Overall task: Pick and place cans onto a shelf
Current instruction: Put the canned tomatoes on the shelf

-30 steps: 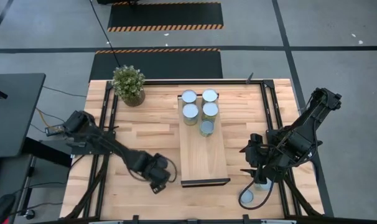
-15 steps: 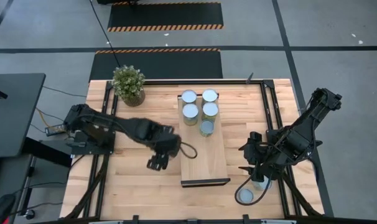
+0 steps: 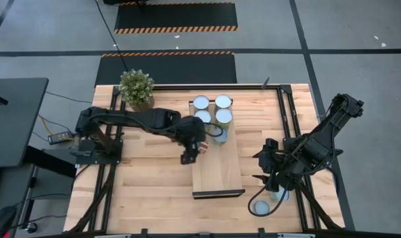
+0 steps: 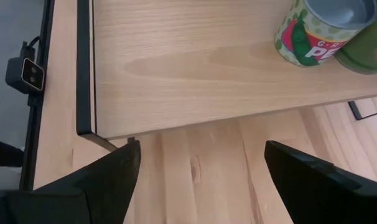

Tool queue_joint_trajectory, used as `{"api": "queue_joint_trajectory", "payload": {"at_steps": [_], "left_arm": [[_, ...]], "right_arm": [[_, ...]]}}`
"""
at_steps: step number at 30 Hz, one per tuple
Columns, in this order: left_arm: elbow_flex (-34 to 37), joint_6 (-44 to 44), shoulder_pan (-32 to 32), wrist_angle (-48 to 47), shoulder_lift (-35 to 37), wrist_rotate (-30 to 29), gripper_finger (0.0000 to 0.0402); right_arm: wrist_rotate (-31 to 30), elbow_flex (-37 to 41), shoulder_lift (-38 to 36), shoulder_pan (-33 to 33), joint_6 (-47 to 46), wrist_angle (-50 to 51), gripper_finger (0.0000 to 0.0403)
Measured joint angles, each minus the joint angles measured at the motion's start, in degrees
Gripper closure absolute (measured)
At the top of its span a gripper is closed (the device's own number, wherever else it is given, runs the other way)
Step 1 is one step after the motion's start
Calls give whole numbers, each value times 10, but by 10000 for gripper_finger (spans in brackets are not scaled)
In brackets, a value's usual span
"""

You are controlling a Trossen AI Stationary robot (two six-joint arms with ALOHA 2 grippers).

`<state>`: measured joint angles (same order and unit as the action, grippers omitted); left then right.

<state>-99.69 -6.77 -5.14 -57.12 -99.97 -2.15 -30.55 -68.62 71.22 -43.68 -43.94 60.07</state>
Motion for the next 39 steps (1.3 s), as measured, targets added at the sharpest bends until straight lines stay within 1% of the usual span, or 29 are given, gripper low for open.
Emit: {"api": "queue_joint_trajectory", "payload": {"at_steps": [3, 7, 16, 20, 27, 29, 39], "left_arm": [[-34, -47, 5, -28, -29, 5, 111], [-62, -73, 9, -68, -59, 13, 111], [-64, -106, 8, -78, -89, 13, 109], [-65, -115, 7, -72, -91, 13, 86], [-64, -120, 7, -51, -92, 9, 21], [-64, -122, 7, -50, -92, 9, 8], [-80, -122, 1, -119, -92, 9, 8]], "right_arm": [[1, 0, 0, 4, 3, 0, 53], [6, 0, 0, 8, 5, -1, 53], [6, 0, 0, 8, 6, -9, 53], [6, 0, 0, 8, 6, -13, 53], [6, 0, 0, 8, 5, -14, 53], [6, 0, 0, 8, 4, -15, 53], [6, 0, 0, 8, 5, -18, 53]]}}
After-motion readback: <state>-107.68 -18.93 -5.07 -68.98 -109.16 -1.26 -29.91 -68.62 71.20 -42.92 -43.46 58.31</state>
